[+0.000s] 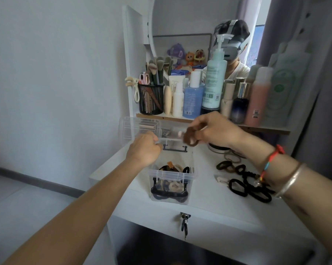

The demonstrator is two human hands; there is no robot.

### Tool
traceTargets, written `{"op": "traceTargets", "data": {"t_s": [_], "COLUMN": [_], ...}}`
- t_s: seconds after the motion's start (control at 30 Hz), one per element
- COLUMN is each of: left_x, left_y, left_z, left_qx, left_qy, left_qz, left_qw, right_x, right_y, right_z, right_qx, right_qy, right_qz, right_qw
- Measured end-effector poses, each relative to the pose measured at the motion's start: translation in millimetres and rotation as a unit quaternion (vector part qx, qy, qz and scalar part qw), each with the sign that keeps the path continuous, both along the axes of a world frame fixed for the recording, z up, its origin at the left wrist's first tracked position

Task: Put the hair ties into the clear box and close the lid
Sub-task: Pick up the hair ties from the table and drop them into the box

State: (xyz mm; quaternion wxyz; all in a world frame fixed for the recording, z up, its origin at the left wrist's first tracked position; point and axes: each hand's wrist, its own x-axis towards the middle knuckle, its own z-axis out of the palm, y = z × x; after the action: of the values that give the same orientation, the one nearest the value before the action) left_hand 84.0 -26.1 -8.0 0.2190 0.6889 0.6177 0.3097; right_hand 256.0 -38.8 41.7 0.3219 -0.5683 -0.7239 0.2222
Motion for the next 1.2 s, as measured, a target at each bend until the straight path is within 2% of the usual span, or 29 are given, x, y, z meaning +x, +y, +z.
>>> {"op": "traceTargets", "data": {"t_s": [0.07, 0.17, 0.3, 0.37, 0.4, 0.47, 0.53, 0.6, 0.73, 0.8, 0.87, 0.97, 1.03, 1.2], "left_x": [2.3, 3.5, 7.5, 10.5, 12.3, 15.3, 16.9, 18.4, 19.9, 20.2, 20.5, 20.9, 21.2, 21.6], "left_y": [-0.8, -0.1, 1.8, 2.2, 2.5, 3.3, 4.2, 4.9, 6.2, 6.6, 6.9, 6.9, 6.8, 6.7], "left_z": [-0.5, 0.1, -0.3, -0.9, -1.0, -1.4, -1.5, -1.5, -1.8, -2.2, -2.4, -2.4, -2.7, -2.6], "left_qx": [-0.001, 0.002, 0.005, 0.005, 0.004, 0.005, 0.006, 0.007, 0.008, 0.011, 0.011, 0.01, 0.012, 0.014], "left_qy": [0.001, 0.008, 0.006, -0.004, -0.01, -0.017, -0.019, -0.017, -0.009, -0.007, -0.006, -0.007, -0.005, -0.009], "left_qz": [-0.005, -0.005, -0.003, -0.003, -0.003, -0.005, -0.005, -0.005, -0.007, -0.007, -0.007, -0.007, -0.007, -0.006], "left_qw": [1.0, 1.0, 1.0, 1.0, 1.0, 1.0, 1.0, 1.0, 1.0, 1.0, 1.0, 1.0, 1.0, 1.0], "right_x": [-6.1, 3.5, 24.2, 34.1, 38.8, 46.3, 50.0, 52.0, 60.5, 66.7, 69.5, 65.8, 60.5, 54.2], "right_y": [1.0, 2.6, 1.3, -0.8, -2.2, -5.3, -6.1, -5.6, 0.9, -2.4, -11.2, -23.0, -24.4, -21.1], "right_z": [-0.5, 2.3, -4.0, -15.3, -23.2, -41.9, -57.9, -63.8, -47.7, -34.2, -28.1, -37.4, -47.0, -52.9], "right_qx": [-0.023, -0.046, -0.065, -0.079, -0.094, -0.144, -0.168, -0.141, -0.036, -0.057, -0.15, -0.259, -0.272, -0.265], "right_qy": [-0.025, 0.005, -0.014, -0.088, -0.162, -0.314, -0.37, -0.358, -0.164, -0.122, -0.178, -0.312, -0.35, -0.384], "right_qz": [0.016, 0.019, 0.009, 0.0, -0.005, -0.006, 0.001, -0.003, -0.043, -0.025, 0.029, 0.082, 0.072, 0.024], "right_qw": [0.999, 0.999, 0.998, 0.993, 0.982, 0.938, 0.914, 0.923, 0.985, 0.991, 0.972, 0.911, 0.894, 0.884]}}
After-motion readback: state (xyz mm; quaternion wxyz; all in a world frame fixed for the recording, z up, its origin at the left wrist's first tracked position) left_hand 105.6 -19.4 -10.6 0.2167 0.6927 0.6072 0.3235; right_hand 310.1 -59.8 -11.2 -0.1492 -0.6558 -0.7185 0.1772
